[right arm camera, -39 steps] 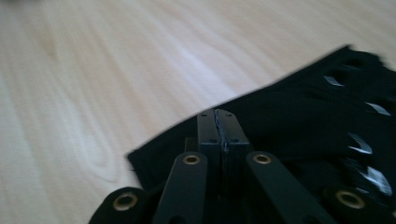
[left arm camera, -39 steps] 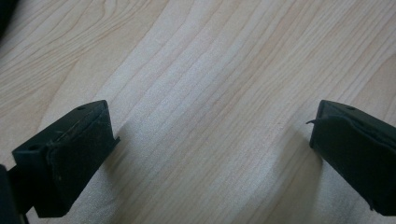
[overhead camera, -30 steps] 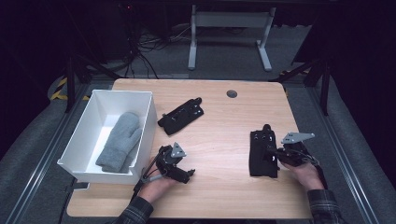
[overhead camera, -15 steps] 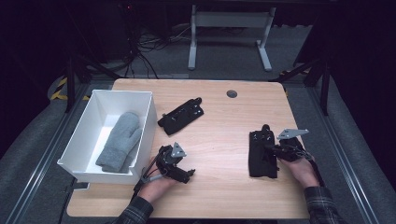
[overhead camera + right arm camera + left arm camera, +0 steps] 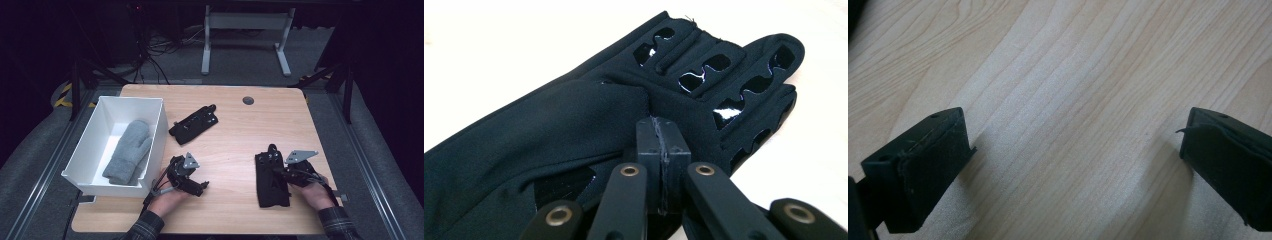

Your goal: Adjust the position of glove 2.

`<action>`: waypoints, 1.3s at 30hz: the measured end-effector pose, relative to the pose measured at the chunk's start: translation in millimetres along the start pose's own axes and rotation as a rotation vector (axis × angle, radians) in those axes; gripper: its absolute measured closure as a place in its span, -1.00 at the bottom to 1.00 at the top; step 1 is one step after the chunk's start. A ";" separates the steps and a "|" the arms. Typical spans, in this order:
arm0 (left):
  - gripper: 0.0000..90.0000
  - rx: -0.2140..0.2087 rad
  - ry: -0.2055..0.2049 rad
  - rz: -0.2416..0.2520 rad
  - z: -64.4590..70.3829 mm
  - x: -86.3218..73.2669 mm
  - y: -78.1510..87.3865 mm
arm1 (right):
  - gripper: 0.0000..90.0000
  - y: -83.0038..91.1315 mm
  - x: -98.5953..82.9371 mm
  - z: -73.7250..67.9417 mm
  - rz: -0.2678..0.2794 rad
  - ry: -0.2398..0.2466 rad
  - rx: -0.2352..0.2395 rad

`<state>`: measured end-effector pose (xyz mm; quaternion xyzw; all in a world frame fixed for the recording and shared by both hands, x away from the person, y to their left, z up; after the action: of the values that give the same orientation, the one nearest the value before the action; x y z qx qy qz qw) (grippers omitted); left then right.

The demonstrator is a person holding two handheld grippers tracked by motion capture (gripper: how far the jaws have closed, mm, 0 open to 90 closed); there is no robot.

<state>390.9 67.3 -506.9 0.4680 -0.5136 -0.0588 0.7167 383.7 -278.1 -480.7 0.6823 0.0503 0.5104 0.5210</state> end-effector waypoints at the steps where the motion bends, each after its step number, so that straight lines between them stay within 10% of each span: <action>1: -1.00 0.000 0.000 0.000 0.0 0.0 0.0 | 1.00 0.0 0.3 -3.2 -0.001 0.006 0.006; 14: -1.00 0.001 0.001 0.002 0.1 0.0 -0.1 | 0.89 5.3 -2.4 -34.8 0.005 0.034 0.023; 28: -1.00 0.001 0.001 0.003 0.1 0.0 -0.3 | -0.23 15.7 -32.8 34.2 0.146 -0.197 -0.137; 39: -1.00 -0.002 -0.003 -0.010 0.0 1.7 -0.5 | -0.55 12.2 -39.3 43.8 0.125 -0.199 -0.210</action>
<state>391.9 66.1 -506.1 0.4697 -0.5123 -0.0635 0.7162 392.2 -336.1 -494.0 0.6730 -0.0975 0.4742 0.5591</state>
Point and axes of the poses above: each handheld gripper's, and its own axes: y roughly backward along the jaws, x roughly out of its top, z roughly to its right, the point moved 4 cm from there along -y, roughly forward along the jaws, and after that the axes turned 1 degree about y, right-handed, at the moved point
